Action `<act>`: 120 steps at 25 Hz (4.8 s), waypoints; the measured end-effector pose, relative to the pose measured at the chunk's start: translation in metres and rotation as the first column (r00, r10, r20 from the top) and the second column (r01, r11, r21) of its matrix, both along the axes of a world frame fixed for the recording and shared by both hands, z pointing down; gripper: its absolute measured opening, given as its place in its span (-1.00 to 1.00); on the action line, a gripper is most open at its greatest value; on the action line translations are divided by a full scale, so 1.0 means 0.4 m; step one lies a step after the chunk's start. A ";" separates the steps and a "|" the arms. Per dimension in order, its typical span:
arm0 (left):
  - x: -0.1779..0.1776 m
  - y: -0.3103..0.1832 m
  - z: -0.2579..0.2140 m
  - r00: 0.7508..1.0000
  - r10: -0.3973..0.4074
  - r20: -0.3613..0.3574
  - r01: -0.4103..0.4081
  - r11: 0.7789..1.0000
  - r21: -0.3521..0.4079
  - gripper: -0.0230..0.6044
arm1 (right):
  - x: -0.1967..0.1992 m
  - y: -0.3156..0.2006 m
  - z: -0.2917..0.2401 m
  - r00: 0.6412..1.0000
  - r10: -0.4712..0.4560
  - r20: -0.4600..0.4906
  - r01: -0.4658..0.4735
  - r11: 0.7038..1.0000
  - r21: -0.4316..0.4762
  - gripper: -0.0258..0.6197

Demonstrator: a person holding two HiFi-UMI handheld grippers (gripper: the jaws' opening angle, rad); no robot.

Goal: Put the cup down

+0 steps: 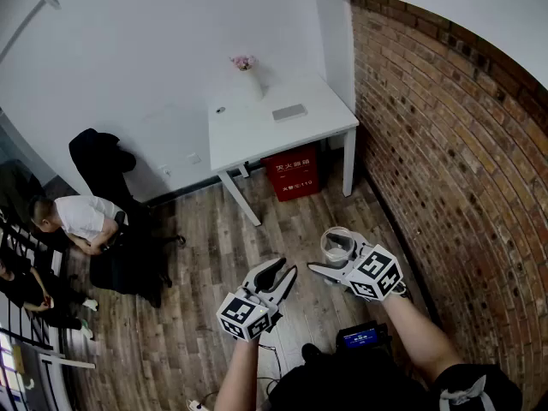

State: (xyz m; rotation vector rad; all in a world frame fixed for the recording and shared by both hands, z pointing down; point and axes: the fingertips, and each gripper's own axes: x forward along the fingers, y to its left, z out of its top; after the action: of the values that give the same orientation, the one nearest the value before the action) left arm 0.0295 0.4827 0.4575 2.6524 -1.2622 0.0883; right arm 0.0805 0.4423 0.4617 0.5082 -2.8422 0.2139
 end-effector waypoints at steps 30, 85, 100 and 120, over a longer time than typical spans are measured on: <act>0.044 -0.038 0.004 1.000 -0.002 0.017 0.003 1.000 -0.007 -0.56 | 0.042 -0.029 0.004 0.999 -0.020 0.033 0.021 0.999 -0.029 0.22; -0.413 -1.174 0.114 0.995 0.091 -0.040 -0.094 0.994 -0.064 -0.56 | -0.343 -1.139 0.085 0.989 0.145 -0.032 -0.147 0.983 -0.109 0.22; -0.427 -1.544 0.140 1.000 0.022 0.005 -0.021 0.996 -0.089 -0.56 | -0.370 -1.530 0.111 0.996 0.078 0.042 -0.072 0.988 -0.136 0.22; -0.437 -1.926 0.134 0.996 -0.089 0.006 0.089 0.989 -0.119 -0.56 | -0.414 -1.932 0.120 0.997 -0.038 0.063 0.047 0.986 -0.161 0.22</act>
State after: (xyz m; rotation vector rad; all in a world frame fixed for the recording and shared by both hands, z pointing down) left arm -0.1454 -0.2877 0.5110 2.4926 -1.3298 0.1461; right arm -0.0850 -0.3305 0.5098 0.4132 -2.8573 0.4553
